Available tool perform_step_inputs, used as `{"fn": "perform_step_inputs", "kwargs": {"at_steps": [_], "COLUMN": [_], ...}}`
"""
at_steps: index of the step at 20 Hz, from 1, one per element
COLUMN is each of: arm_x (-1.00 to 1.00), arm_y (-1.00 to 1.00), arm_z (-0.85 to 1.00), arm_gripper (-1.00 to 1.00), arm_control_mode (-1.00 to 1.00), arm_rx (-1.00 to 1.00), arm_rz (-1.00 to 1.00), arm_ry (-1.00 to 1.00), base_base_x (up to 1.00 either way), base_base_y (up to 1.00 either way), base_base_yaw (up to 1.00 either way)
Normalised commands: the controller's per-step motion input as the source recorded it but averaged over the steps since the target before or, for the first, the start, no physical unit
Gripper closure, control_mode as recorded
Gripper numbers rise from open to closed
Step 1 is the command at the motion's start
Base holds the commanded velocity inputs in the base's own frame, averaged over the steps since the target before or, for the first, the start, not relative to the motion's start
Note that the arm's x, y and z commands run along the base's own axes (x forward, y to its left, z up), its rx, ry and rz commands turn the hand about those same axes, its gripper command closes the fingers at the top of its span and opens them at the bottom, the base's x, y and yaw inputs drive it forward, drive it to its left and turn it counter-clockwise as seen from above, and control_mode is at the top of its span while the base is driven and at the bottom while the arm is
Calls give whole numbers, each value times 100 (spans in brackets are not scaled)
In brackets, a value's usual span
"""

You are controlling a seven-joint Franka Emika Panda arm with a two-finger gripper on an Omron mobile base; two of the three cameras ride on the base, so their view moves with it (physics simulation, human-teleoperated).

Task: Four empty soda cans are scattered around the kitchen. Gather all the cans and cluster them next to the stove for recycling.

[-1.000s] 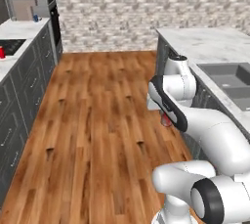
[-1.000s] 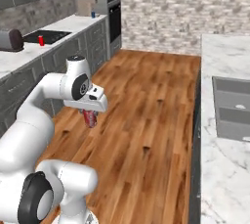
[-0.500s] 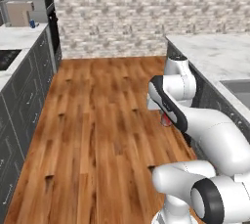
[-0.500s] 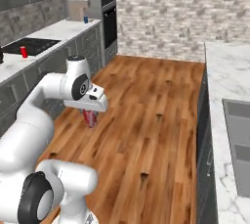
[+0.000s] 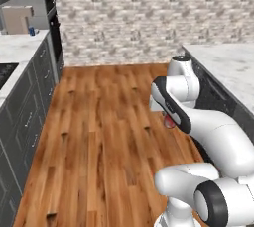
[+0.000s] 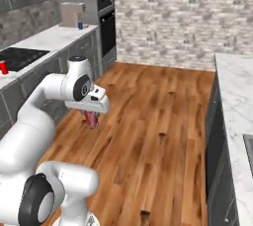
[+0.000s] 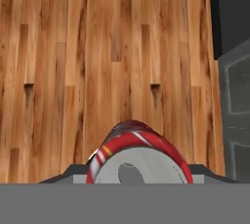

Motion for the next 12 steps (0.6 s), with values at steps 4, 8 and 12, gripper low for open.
{"fn": "perform_step_inputs", "kwargs": {"at_steps": [4,8,12], "arm_x": [0,0,0], "arm_y": [0,0,0], "arm_z": [0,0,0], "arm_gripper": [100,100,100], "arm_control_mode": [100,100,100], "arm_rx": [0,0,0], "arm_rz": [0,0,0], "arm_ry": [0,0,0], "base_base_x": [88,31,16], "base_base_y": [25,3,0], "base_base_yaw": [16,44,50]}}
